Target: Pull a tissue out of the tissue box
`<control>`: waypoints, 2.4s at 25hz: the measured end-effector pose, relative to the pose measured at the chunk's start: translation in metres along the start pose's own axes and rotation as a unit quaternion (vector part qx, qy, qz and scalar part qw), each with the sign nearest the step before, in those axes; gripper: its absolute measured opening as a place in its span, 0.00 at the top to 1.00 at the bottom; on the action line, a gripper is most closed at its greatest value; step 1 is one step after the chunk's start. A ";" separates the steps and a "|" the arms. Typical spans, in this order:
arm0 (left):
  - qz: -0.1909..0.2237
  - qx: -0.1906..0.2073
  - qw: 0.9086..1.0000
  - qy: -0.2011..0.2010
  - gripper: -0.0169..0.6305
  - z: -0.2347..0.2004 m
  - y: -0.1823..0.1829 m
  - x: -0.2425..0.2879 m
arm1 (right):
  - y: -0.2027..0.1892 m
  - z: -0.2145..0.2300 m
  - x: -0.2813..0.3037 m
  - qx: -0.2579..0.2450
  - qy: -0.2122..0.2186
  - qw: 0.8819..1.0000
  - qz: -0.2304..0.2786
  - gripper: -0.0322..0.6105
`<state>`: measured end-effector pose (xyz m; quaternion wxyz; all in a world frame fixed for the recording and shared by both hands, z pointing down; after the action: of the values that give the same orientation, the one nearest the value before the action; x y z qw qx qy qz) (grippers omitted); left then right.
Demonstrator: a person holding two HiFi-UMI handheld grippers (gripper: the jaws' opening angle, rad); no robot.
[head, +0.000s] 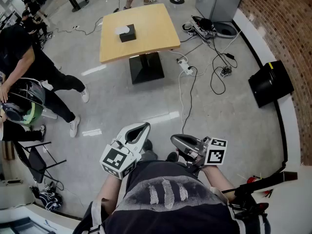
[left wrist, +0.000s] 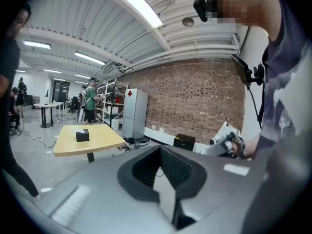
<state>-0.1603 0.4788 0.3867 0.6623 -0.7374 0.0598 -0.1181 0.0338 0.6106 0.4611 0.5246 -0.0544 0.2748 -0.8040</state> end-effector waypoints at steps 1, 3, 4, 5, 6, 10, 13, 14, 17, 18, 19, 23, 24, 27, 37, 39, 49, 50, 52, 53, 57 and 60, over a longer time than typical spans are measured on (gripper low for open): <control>0.000 -0.002 1.000 -0.003 0.97 -0.006 0.001 -0.001 | -0.001 -0.001 0.005 0.001 -0.004 1.000 0.000 0.95; 0.002 -0.006 1.000 -0.009 0.97 -0.018 0.005 -0.002 | -0.002 -0.001 0.018 -0.001 -0.011 1.000 0.000 0.95; 0.004 -0.006 1.000 -0.010 0.97 -0.026 0.006 -0.002 | -0.002 -0.001 0.026 -0.004 -0.013 1.000 -0.003 0.95; 0.005 -0.007 1.000 -0.011 0.97 -0.035 0.007 -0.003 | -0.002 -0.001 0.035 -0.008 -0.014 1.000 -0.008 0.95; 0.008 -0.008 1.000 -0.008 0.97 -0.045 0.007 -0.004 | 0.000 0.001 0.045 -0.014 -0.015 1.000 -0.015 0.95; 0.019 -0.017 1.000 0.013 0.97 -0.087 0.009 -0.015 | 0.006 0.005 0.086 -0.036 -0.017 0.998 -0.040 0.95; 0.028 -0.019 0.999 0.027 0.97 -0.117 0.015 -0.025 | 0.009 0.006 0.120 -0.048 -0.014 0.997 -0.057 0.95; 0.031 -0.020 0.999 0.030 0.97 -0.126 0.017 -0.029 | 0.009 0.005 0.132 -0.053 -0.012 0.997 -0.063 0.95; 0.038 -0.022 0.998 0.037 0.97 -0.153 0.021 -0.041 | 0.007 0.003 0.165 -0.068 -0.009 0.994 -0.080 0.95; 0.039 -0.023 0.998 0.038 0.97 -0.162 0.021 -0.045 | 0.006 0.004 0.175 -0.070 -0.009 0.994 -0.086 0.95; 0.041 -0.025 0.998 0.041 0.97 -0.170 0.022 -0.048 | 0.005 0.005 0.185 -0.071 -0.009 0.993 -0.091 0.95; 0.050 -0.034 0.997 0.054 0.97 -0.199 0.020 -0.062 | 0.002 0.008 0.219 -0.075 -0.010 0.991 -0.107 0.95; 0.052 -0.035 0.996 0.057 0.97 -0.205 0.019 -0.067 | 0.000 0.008 0.226 -0.076 -0.010 0.991 -0.110 0.95; 0.054 -0.032 0.996 0.065 0.97 -0.220 0.018 -0.081 | -0.010 0.005 0.244 -0.079 -0.008 0.989 -0.122 0.95; 0.058 -0.051 0.993 0.089 0.97 -0.245 0.009 -0.099 | -0.017 0.012 0.271 -0.068 -0.009 0.988 -0.139 0.95; 0.055 -0.053 0.993 0.095 0.97 -0.245 0.007 -0.099 | -0.016 0.016 0.273 -0.057 -0.006 0.988 -0.141 0.95; 0.029 -0.047 0.989 0.140 0.97 -0.247 0.018 -0.066 | 0.024 0.048 0.288 -0.028 0.043 0.986 -0.155 0.95; 0.027 -0.045 0.989 0.140 0.97 -0.247 0.021 -0.059 | 0.031 0.051 0.287 -0.024 0.046 0.987 -0.151 0.95; 0.023 -0.042 0.989 0.138 0.97 -0.246 0.028 -0.041 | 0.047 0.058 0.285 -0.015 0.053 0.988 -0.142 0.95; 0.020 -0.039 0.990 0.137 0.97 -0.246 0.031 -0.030 | 0.056 0.063 0.284 -0.013 0.056 0.989 -0.137 0.95; 0.011 -0.028 0.990 0.136 0.97 -0.244 0.041 0.013 | 0.091 0.083 0.278 -0.011 0.072 0.989 -0.126 0.95; 0.006 -0.019 0.990 0.137 0.97 -0.245 0.048 0.044 | 0.114 0.101 0.275 -0.006 0.082 0.989 -0.122 0.95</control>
<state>-0.1769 0.2271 0.3669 0.6348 -0.7261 0.1567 -0.2130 0.0424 0.2980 0.4339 0.3975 -0.0245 0.3129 -0.8623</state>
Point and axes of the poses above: the fingertips, and each gripper's own axes: x forward along the fingers, z to its right, y out of its top, the point moved 10 cm from there along -x, backward along the fingers, and after that the axes turned 11 degrees about z, right-handed, at the moved point
